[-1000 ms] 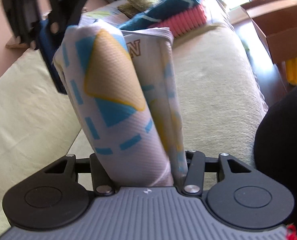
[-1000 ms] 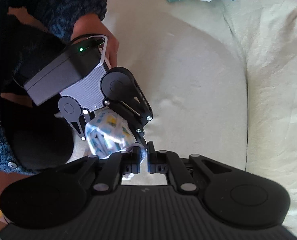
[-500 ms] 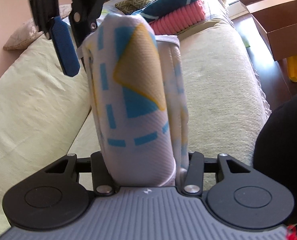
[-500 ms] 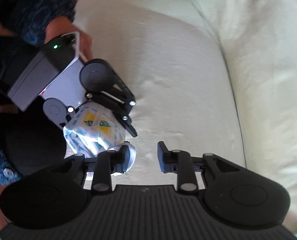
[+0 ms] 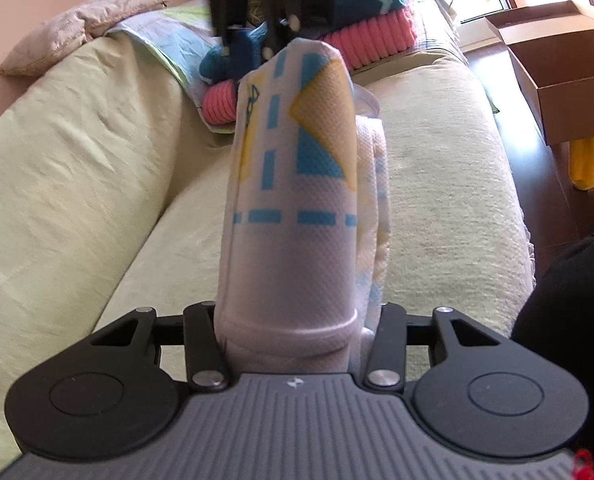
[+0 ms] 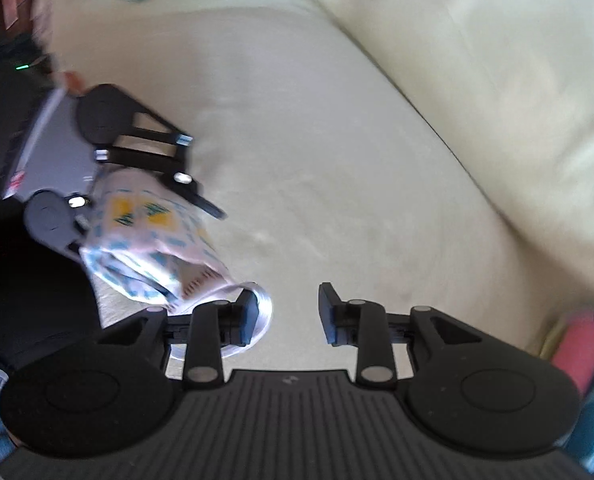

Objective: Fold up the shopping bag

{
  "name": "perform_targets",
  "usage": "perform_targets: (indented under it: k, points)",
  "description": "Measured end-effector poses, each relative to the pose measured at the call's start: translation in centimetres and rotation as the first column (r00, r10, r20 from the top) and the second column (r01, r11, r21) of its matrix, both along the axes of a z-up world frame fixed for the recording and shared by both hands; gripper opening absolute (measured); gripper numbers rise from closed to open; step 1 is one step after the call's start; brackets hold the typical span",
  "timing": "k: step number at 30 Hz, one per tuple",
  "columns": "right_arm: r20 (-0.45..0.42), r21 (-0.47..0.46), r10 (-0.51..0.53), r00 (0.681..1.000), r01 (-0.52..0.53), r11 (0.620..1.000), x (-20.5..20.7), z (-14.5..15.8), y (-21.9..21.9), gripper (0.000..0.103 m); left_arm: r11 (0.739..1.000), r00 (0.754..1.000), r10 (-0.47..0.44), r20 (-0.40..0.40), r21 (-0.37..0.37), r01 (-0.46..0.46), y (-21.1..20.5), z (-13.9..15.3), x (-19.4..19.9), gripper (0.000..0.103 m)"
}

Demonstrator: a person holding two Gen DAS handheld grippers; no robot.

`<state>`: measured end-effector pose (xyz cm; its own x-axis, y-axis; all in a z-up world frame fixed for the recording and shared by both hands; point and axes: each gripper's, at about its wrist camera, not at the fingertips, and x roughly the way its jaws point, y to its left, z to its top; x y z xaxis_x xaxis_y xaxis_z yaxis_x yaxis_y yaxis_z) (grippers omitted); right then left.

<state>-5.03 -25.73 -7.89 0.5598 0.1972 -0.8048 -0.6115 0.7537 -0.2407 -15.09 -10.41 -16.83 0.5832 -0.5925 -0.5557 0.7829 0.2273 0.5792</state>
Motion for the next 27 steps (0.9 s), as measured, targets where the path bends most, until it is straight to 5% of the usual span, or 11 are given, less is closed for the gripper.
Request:
perform_targets:
  k: [4, 6, 11, 14, 19, 21, 24, 27]
  points:
    - [-0.046, 0.058, -0.167, 0.985, 0.17, 0.984, 0.5, -2.9, -2.4, 0.054, 1.0, 1.0, 0.002, 0.001, 0.03, -0.002, -0.6, 0.0, 0.1, 0.05]
    - [-0.028, 0.032, -0.221, 0.975, 0.222, 0.974, 0.4, -4.0, -3.0, 0.054, 0.999, 1.0, 0.01, -0.01, 0.031, -0.01, -0.9, 0.0, 0.2, 0.05]
    - [0.026, 0.166, -0.161, 0.987, 0.154, 0.974, -3.3, -3.8, -3.2, 0.021, 0.999, 0.999, 0.016, -0.028, 0.046, -0.015, -1.0, 0.0, 0.3, 0.05]
    - [0.043, 0.12, -0.044, 0.998, 0.039, 0.992, -5.6, -5.9, -1.3, 0.02, 0.998, 0.999, 0.017, -0.037, 0.059, -0.015, -1.2, 0.2, 0.5, 0.05]
    - [0.094, 0.123, -0.041, 0.995, 0.029, 0.992, -6.1, -9.7, 0.4, 0.02, 0.996, 0.998, 0.025, -0.049, 0.082, -0.021, -1.7, 0.6, 0.8, 0.05]
    - [0.089, 0.211, -0.119, 0.989, 0.098, 0.973, -5.9, -9.7, -1.0, 0.0, 0.996, 0.998, 0.028, -0.051, 0.088, -0.023, -1.8, 0.7, 0.9, 0.05]
    - [0.064, 0.349, -0.251, 0.966, 0.214, 0.912, -6.6, -8.0, -4.1, 0.0, 0.995, 0.998, 0.027, -0.053, 0.097, -0.022, -2.0, 0.9, 1.0, 0.05]
    - [0.046, 0.527, -0.251, 0.967, 0.19, 0.828, -7.9, -5.0, -6.2, 0.0, 0.995, 0.998, 0.026, -0.049, 0.094, -0.021, -2.0, 0.9, 1.1, 0.05]
